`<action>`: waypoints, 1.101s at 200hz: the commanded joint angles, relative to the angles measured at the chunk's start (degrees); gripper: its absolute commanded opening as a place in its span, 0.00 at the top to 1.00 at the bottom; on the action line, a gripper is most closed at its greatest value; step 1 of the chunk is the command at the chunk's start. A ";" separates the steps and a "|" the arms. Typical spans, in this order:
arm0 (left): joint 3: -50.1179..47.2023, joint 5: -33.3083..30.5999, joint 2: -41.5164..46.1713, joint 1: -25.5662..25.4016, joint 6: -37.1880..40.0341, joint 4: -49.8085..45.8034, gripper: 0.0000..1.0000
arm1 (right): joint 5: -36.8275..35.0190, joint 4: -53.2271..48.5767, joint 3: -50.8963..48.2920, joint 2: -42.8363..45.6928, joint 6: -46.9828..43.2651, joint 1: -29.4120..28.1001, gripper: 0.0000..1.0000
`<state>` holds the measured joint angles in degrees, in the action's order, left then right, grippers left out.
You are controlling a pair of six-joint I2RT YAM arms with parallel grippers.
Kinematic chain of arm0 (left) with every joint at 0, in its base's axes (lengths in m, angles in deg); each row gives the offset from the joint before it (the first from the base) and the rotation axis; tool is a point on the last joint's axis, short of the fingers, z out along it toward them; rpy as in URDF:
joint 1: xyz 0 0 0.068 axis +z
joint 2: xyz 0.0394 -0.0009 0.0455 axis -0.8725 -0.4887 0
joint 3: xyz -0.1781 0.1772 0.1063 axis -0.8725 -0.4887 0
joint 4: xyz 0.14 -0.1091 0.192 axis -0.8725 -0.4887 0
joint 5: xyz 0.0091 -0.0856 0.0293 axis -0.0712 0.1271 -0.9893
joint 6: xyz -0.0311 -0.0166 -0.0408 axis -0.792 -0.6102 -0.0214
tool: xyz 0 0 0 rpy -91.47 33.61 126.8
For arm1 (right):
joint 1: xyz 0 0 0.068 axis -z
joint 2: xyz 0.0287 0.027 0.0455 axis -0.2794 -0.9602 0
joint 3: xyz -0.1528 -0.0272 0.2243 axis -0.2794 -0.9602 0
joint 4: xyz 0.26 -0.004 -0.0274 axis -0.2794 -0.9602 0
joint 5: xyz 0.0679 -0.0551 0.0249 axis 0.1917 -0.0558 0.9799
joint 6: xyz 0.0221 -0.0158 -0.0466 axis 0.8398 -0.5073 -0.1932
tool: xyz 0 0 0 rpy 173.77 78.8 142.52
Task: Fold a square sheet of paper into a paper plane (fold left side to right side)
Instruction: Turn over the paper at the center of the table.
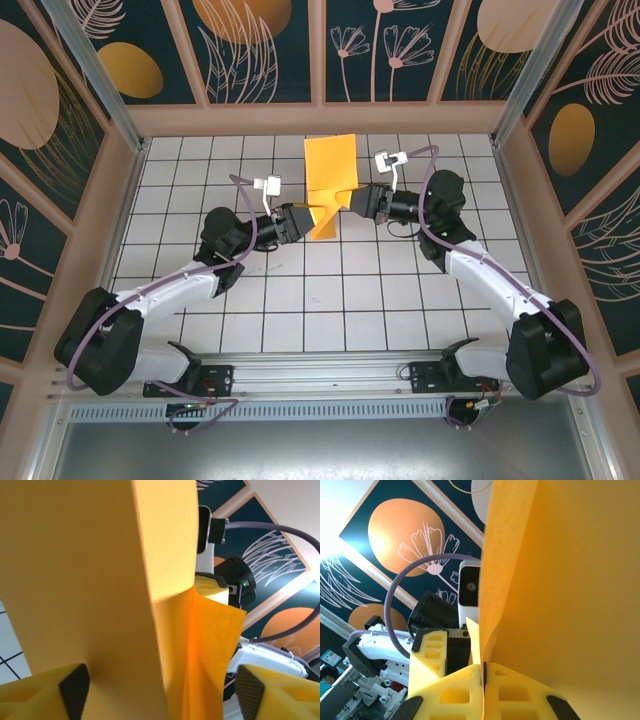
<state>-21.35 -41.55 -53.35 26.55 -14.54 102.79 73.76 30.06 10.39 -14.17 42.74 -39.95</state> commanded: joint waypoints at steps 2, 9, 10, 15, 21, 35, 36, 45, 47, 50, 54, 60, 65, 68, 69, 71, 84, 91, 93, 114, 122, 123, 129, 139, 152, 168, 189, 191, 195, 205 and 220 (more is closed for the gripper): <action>1.40 1.29 0.62 -0.21 -0.71 5.38 0.36 | 1.52 3.31 1.44 -0.60 0.80 -0.37 1.00; 1.27 0.97 1.04 -0.23 -0.52 5.31 0.42 | 1.38 3.01 1.31 -0.62 0.72 -0.36 0.99; 1.27 0.96 1.05 -0.24 -0.54 5.30 0.43 | 1.36 2.93 1.32 -0.65 0.72 -0.36 0.99; 1.29 0.86 1.22 -0.19 -0.41 5.22 0.47 | 1.34 2.66 1.20 -0.61 0.62 -0.36 0.99; 1.27 0.92 1.52 -0.23 -0.37 5.14 0.53 | 1.17 2.27 1.16 -0.59 0.40 -0.41 0.98; 1.33 0.62 2.00 -0.21 0.10 3.96 0.64 | 0.91 1.21 0.94 -0.50 -0.09 -0.30 0.97; 1.34 0.65 2.10 -0.24 0.21 3.83 0.64 | 0.94 1.08 0.91 -0.46 -0.14 -0.28 0.96; 1.41 0.55 2.38 -0.26 1.01 2.42 0.68 | 0.66 0.36 0.80 -0.34 -0.42 -0.20 0.95; 1.44 0.45 2.53 -0.26 1.24 2.00 0.69 | 0.62 0.21 0.77 -0.33 -0.55 -0.21 0.94; 1.40 0.26 2.61 -0.26 1.51 1.57 0.70 | 0.49 -0.04 0.73 -0.25 -0.66 -0.19 0.93; 1.48 0.08 2.78 -0.25 1.90 0.73 0.73 | 0.34 -0.60 0.68 -0.11 -0.97 -0.18 0.92; 1.54 -0.27 2.96 -0.26 2.50 -0.63 0.76 | 0.03 -1.81 0.80 0.08 -1.57 -0.03 0.89; 1.41 -0.52 3.19 -0.25 3.16 -1.63 0.78 | -0.39 -3.11 0.82 0.32 -2.21 0.06 0.84; 1.44 -0.69 3.33 -0.21 3.46 -2.32 0.79 | -0.73 -4.02 0.88 0.49 -2.78 0.20 0.81; 1.44 -0.75 3.33 -0.24 3.56 -2.56 0.80 | -0.88 -4.32 0.89 0.56 -2.96 0.23 0.81; 1.53 -0.84 3.40 -0.25 3.87 -3.02 0.81 | -1.20 -4.92 0.86 0.80 -3.32 0.27 0.79; 1.58 -1.79 3.97 -0.23 5.89 -6.99 0.86 | -3.08 -9.70 0.81 2.04 -6.13 1.05 0.67; 1.62 -2.57 4.40 -0.26 7.12 -9.19 0.89 | -4.51 -12.83 0.78 2.96 -7.98 1.55 0.61; 1.62 -2.81 4.53 -0.24 7.53 -10.00 0.90 | -5.05 -13.70 0.81 3.15 -8.51 1.79 0.60; 2.37 -6.88 6.16 -0.67 12.95 -20.50 0.95 | -12.92 -26.14 1.04 6.37 -14.78 4.17 0.45; 3.24 -9.61 6.81 -1.14 15.67 -25.90 0.97 | -18.63 -32.40 1.68 7.58 -18.25 4.64 0.40; 3.31 -9.96 6.92 -1.23 16.08 -26.48 0.97 | -19.37 -33.10 1.77 7.67 -18.65 4.69 0.40; 4.06 -12.58 7.40 -1.89 18.02 -30.99 0.98 | -25.05 -37.82 2.39 8.64 -20.87 4.82 0.36; 5.82 -18.15 7.90 -3.55 21.84 -38.95 1.00 | -33.63 -43.97 3.12 9.84 -23.77 4.87 0.33; 9.31 -27.49 7.65 -6.53 26.02 -50.30 1.00 | -44.51 -49.63 3.18 11.40 -25.07 5.12 0.25; 13.74 -39.00 5.65 -10.08 28.30 -60.64 1.00 | -55.31 -54.14 2.19 12.85 -23.53 6.31 0.17; 19.70 -53.19 0.97 -14.81 27.52 -72.98 1.00 | -59.75 -55.64 -0.89 15.05 -21.00 9.15 0.07; 20.25 -54.47 0.37 -15.26 27.27 -74.09 1.00 | -59.75 -55.59 -1.32 15.23 -20.77 9.42 0.07; 21.50 -57.23 -0.84 -16.23 26.95 -76.38 1.00 | -59.75 -55.36 -1.98 15.66 -20.33 9.95 0.05; 24.91 -63.53 -4.07 -18.38 25.27 -81.99 1.00 | -60.80 -54.76 -3.50 16.85 -19.54 10.90 0.02; 30.45 -71.51 -9.86 -21.14 21.88 -91.27 1.00 | -61.63 -54.43 -4.99 18.06 -18.82 12.03 0.01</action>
<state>1.98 -91.55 -55.55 9.31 9.68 33.86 19.51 -21.24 8.01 1.42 22.37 -29.50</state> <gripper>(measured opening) 0.070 0.983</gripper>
